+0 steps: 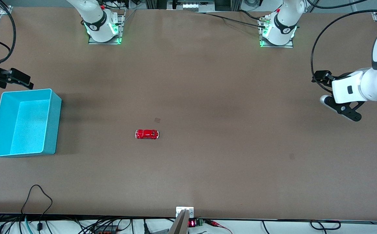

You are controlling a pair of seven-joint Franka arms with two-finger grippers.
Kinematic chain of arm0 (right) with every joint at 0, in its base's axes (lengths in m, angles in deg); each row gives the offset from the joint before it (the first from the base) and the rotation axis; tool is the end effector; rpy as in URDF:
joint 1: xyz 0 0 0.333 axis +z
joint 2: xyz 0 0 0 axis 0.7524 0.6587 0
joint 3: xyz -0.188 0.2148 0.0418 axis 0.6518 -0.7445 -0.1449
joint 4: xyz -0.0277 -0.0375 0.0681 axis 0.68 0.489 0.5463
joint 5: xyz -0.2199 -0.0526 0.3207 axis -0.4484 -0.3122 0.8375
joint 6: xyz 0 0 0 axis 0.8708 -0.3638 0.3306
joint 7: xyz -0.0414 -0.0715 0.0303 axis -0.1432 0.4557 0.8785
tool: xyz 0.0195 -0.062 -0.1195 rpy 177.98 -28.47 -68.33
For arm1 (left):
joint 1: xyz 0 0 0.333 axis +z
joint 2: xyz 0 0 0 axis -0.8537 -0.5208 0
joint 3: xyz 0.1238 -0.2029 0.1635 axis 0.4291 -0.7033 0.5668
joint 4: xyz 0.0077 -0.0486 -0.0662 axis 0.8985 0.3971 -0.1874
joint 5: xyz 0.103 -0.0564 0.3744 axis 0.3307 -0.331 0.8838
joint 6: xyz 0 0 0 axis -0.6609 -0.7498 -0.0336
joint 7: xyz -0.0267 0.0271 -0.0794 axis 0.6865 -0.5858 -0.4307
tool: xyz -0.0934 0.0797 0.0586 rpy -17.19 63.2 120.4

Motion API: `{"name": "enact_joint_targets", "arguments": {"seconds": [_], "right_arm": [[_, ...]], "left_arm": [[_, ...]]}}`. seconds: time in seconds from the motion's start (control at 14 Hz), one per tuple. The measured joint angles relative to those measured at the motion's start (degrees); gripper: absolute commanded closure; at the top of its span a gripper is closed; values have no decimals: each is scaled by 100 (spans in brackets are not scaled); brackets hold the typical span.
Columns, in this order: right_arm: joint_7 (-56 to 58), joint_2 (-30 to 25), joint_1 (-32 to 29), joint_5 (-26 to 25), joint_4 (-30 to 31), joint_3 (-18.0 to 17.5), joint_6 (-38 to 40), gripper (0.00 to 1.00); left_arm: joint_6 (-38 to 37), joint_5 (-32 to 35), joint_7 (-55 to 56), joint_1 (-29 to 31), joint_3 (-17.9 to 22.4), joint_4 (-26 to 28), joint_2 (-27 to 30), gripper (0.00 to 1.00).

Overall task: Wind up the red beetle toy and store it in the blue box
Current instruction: 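Release the car and raise the left gripper while the right gripper reaches out, then move the right gripper over the red car and lower it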

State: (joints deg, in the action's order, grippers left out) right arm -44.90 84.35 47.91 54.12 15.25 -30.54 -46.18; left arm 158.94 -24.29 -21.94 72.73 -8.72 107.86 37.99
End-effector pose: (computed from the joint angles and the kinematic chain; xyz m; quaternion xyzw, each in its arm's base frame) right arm 0.5680 -0.0365 0.5094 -0.9997 0.0115 0.0210 0.0054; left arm 0.5737 -0.0434 0.4718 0.9576 -0.1980 -0.2054 0.0407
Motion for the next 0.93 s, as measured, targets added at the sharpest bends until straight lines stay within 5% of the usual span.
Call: {"name": "enact_joint_targets", "arguments": {"seconds": [0.21,0.36,0.57,0.93], "right_arm": [[5,308,301,39,0,-42,-57,0],[1,559,577,41,-1,-65,-270,0],[0,930,1013,43,-5,-72,-685,0],[-5,1401,1849,233,-41,-83,-1172,0]], "left_arm": [[147,1,866,-282,55,-116,71,0],[843,-1,1023,-821,705,1,268,0],[1852,-13,1410,-1393,1607,743,854,0],[2782,-41,1669,-1649,2131,2047,1782,0]]}}
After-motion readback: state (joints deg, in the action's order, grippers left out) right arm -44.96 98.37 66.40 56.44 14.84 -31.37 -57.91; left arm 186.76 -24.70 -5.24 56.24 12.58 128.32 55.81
